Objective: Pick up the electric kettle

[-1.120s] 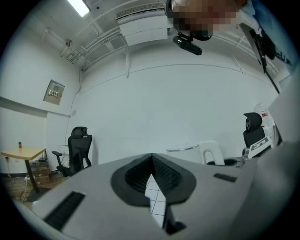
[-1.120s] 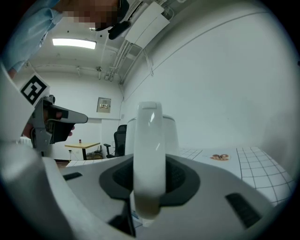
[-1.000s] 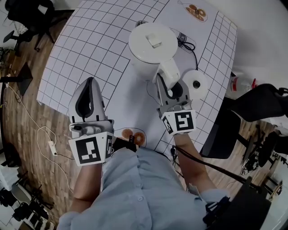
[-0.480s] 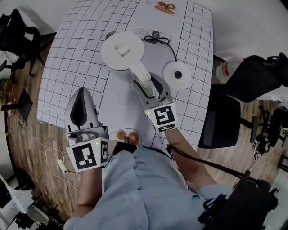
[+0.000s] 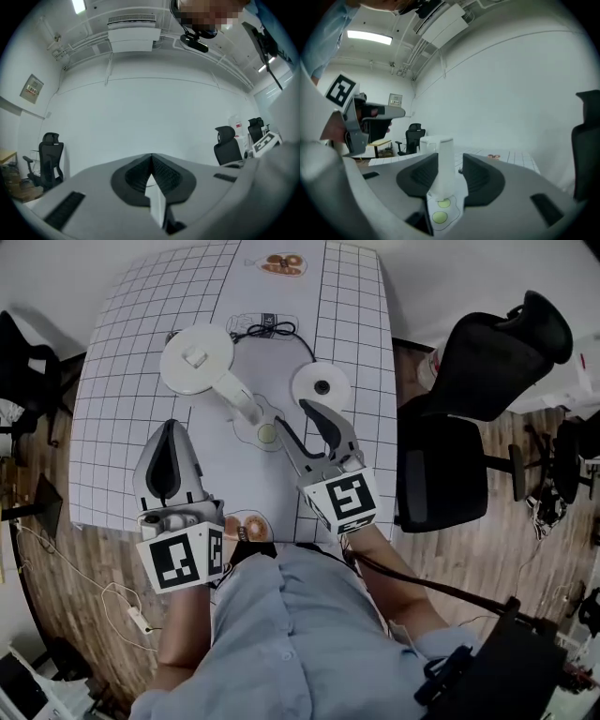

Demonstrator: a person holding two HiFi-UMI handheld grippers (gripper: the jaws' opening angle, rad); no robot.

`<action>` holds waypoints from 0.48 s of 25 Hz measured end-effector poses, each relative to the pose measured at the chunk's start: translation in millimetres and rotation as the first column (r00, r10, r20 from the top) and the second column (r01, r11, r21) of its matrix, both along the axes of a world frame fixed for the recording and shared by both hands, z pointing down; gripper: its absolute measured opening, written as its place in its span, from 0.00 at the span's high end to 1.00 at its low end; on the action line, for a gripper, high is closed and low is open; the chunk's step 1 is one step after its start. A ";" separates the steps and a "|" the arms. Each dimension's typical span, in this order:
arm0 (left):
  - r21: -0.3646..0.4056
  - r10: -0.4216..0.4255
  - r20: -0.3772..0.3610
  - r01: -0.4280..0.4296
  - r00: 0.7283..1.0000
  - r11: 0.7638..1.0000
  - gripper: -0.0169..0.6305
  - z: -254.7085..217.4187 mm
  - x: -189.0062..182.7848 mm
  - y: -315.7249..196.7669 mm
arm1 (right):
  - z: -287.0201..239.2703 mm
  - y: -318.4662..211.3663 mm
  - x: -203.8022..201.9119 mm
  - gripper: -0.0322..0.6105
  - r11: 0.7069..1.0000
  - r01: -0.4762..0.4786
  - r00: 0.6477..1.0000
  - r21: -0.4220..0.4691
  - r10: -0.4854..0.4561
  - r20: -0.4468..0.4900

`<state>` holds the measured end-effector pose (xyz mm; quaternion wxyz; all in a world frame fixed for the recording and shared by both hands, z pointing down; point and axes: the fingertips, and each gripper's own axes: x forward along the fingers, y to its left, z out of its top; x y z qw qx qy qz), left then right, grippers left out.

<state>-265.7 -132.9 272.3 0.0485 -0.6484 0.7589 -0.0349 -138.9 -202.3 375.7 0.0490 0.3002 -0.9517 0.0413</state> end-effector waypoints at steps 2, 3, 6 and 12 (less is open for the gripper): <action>0.021 0.046 0.005 -0.046 0.999 0.999 0.97 -6.9 17.5 -10.8 | -26.5 -7.4 20.6 0.79 0.998 -0.056 0.998 0.020 0.055 0.041; 0.031 0.069 0.008 -0.069 0.998 0.997 0.97 -10.7 26.4 -15.9 | -38.7 -9.8 30.1 0.85 0.996 -0.081 0.995 0.035 0.079 0.055; 0.056 0.134 0.024 -0.135 0.991 0.989 0.97 -23.0 53.1 -30.1 | -67.5 -12.5 53.5 0.91 0.988 -0.129 0.989 0.086 0.123 0.080; 0.082 0.237 0.060 -0.242 0.970 0.967 0.97 -38.9 100.8 -54.6 | -100.0 -22.3 88.2 0.94 0.955 -0.235 0.970 0.179 0.219 0.108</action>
